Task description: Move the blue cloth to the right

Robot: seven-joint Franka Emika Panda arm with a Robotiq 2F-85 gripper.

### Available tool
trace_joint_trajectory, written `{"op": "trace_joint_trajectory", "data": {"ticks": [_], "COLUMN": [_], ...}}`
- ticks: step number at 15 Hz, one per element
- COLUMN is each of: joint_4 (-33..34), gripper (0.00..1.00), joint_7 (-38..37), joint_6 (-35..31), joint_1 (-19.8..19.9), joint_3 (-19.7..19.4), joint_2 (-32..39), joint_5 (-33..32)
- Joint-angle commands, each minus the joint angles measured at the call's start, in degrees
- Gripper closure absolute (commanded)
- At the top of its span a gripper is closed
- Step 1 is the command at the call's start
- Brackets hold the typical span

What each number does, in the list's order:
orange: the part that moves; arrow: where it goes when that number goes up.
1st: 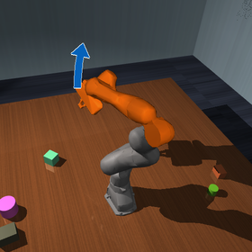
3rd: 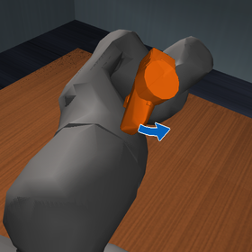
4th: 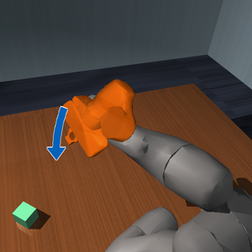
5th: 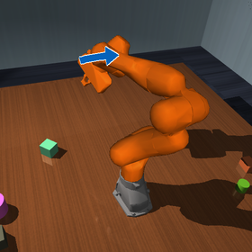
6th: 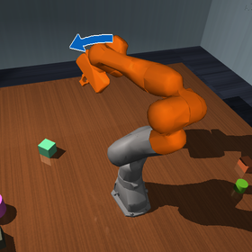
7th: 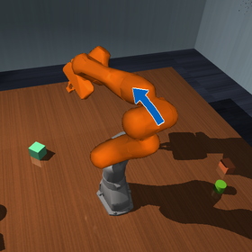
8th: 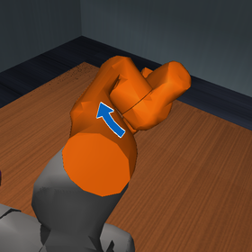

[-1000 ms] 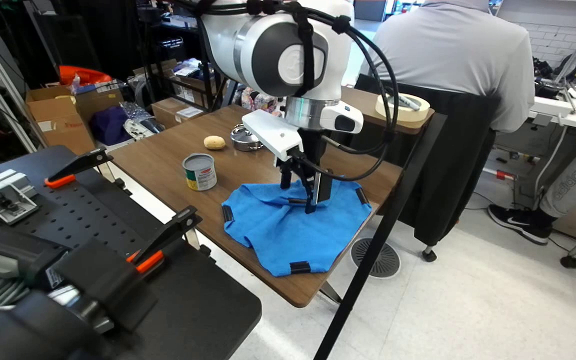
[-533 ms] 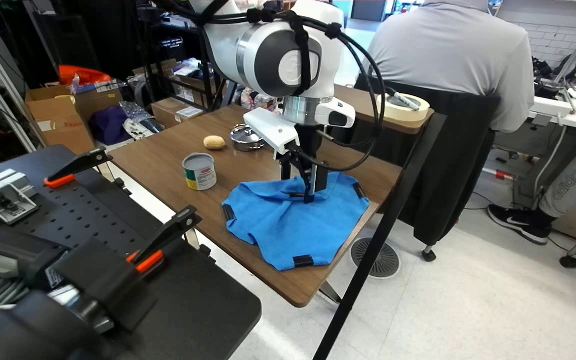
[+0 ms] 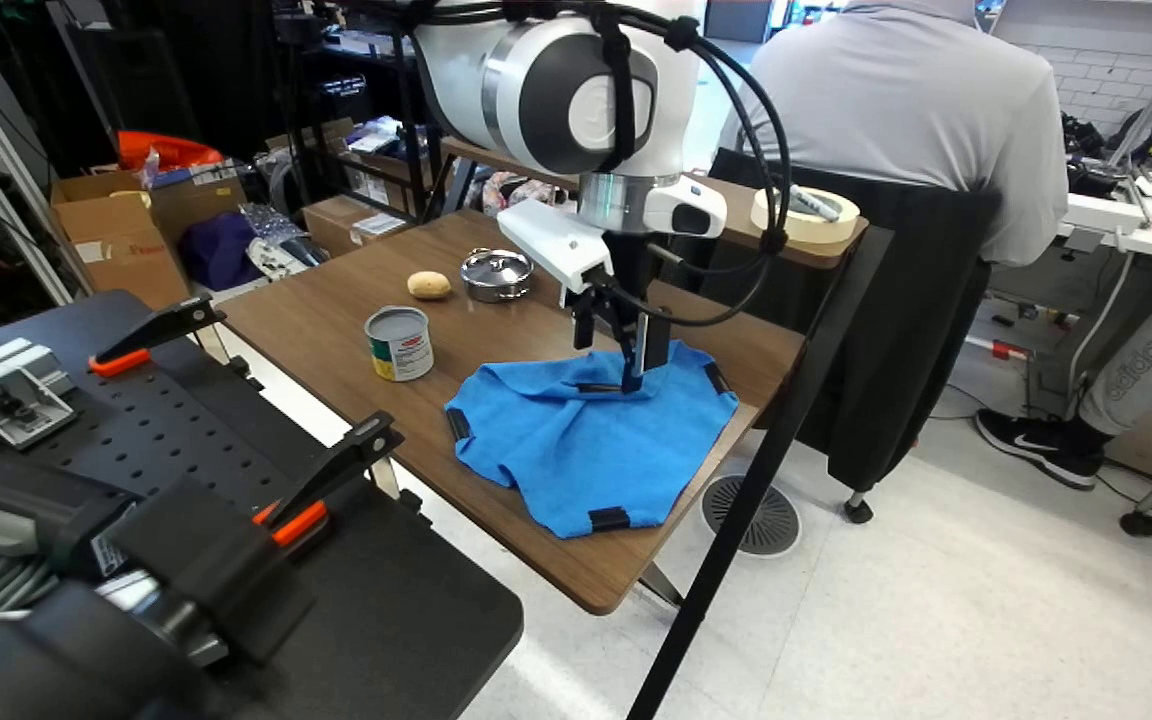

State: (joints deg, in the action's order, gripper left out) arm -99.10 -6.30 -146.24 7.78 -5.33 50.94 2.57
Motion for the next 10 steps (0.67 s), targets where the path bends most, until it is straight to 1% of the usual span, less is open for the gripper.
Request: {"op": "trace_joint_trajectory", "data": {"ticks": [1,4,7,10], "joint_4": [-3.76,-6.35,-7.95,-6.45], "gripper": [0.0,0.0,0.0,0.0], "joint_7": [2.91,4.73,6.03,6.08], "joint_6": [0.29,1.13,1.67,1.33], "joint_1": [1.82,3.33,5.28,6.88], "joint_3": [1.4,1.46,0.88,0.6], "joint_2": [-4.19,-6.41,-6.95,-4.41], "joint_5": [1.51,1.66,1.78,2.04]}}
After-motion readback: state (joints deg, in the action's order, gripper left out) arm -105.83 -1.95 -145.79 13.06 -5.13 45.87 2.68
